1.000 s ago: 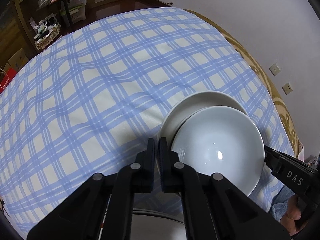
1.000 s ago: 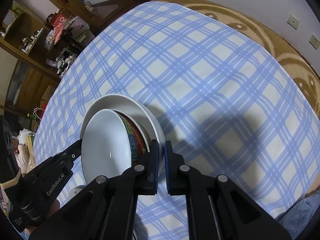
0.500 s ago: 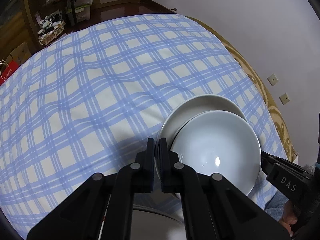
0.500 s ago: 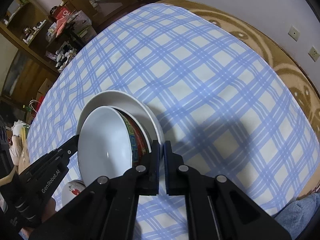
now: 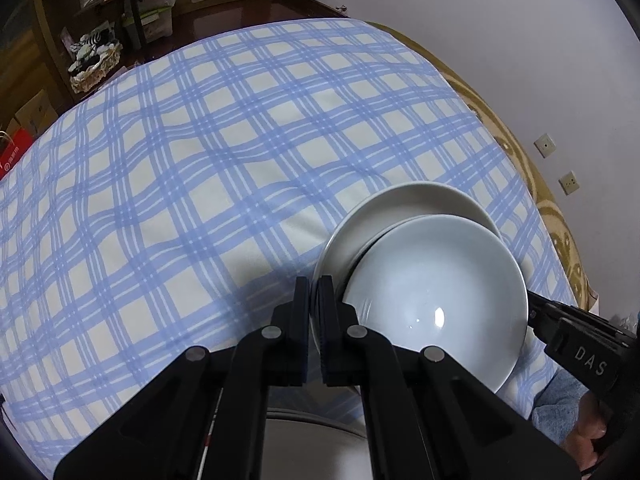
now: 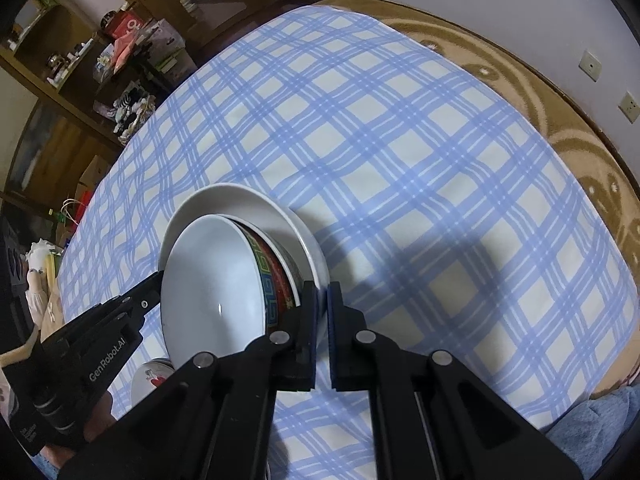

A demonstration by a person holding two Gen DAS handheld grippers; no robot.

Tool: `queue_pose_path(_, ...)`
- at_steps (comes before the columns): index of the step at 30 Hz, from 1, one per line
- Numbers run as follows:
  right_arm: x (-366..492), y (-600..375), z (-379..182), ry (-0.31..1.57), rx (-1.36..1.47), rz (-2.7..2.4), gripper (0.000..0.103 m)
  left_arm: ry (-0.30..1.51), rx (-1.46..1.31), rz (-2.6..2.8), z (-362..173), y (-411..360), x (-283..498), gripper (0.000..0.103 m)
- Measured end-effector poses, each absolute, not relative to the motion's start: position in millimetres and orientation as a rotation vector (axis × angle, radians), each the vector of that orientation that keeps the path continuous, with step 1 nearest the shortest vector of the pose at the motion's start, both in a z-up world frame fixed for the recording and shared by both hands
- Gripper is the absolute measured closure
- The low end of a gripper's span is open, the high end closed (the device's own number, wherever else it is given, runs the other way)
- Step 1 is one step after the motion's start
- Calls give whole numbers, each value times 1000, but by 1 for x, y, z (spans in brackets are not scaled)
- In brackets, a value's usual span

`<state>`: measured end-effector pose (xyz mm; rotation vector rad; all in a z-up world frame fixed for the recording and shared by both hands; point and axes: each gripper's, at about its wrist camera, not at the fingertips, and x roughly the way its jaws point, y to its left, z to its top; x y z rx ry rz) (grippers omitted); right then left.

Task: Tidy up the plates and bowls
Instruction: 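Lift the nested bowl stack with both grippers and carry it over the cherry plate stack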

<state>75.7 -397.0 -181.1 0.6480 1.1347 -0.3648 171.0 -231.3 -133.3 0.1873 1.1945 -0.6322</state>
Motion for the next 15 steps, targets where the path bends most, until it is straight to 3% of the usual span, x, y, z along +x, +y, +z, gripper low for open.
queue_pose_path(15,73,-396,-175,1143,649,-347,96,1188,197,-653,-126,-229,168,100)
